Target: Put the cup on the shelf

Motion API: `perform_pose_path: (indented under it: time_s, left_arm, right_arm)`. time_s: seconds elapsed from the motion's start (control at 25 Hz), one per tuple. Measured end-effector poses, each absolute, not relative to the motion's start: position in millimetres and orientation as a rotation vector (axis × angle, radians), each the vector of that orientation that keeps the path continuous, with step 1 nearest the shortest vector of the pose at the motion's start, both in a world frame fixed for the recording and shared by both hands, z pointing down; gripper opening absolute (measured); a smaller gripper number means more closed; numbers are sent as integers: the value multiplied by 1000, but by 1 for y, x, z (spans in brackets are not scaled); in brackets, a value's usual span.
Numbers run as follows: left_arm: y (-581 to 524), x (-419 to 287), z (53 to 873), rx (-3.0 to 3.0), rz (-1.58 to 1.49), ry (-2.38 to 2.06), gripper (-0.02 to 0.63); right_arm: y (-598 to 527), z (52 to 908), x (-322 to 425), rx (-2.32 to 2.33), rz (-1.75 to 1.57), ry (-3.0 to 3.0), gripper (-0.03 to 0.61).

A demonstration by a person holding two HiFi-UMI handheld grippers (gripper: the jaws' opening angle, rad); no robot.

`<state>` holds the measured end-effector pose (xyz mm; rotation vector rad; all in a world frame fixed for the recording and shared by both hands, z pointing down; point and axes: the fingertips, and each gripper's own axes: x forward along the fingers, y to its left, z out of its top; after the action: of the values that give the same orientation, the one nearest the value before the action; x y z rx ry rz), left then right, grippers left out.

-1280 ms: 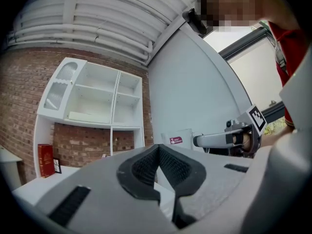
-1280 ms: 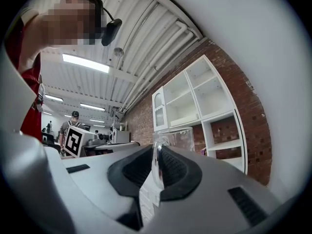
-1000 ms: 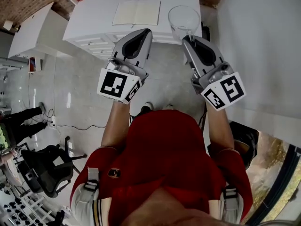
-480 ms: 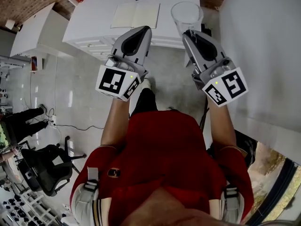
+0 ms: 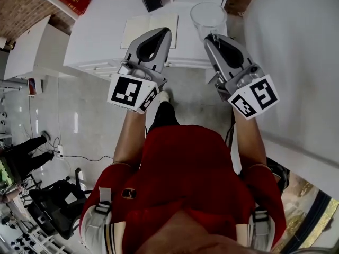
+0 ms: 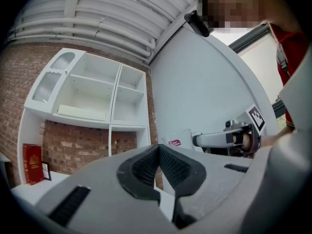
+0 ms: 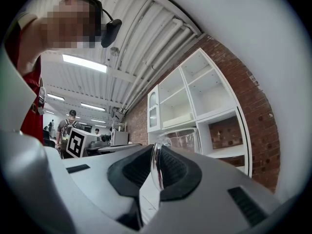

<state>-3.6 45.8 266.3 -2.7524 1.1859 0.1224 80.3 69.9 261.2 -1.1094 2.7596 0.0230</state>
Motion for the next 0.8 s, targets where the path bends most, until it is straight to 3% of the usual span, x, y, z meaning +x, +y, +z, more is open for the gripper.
perform_pose_path:
  time_s: [0.8]
  left_arm:
    - [-155, -66, 255, -2858, 150, 917, 5]
  right_arm:
    - [-136, 244, 10, -1325, 46, 2602, 29]
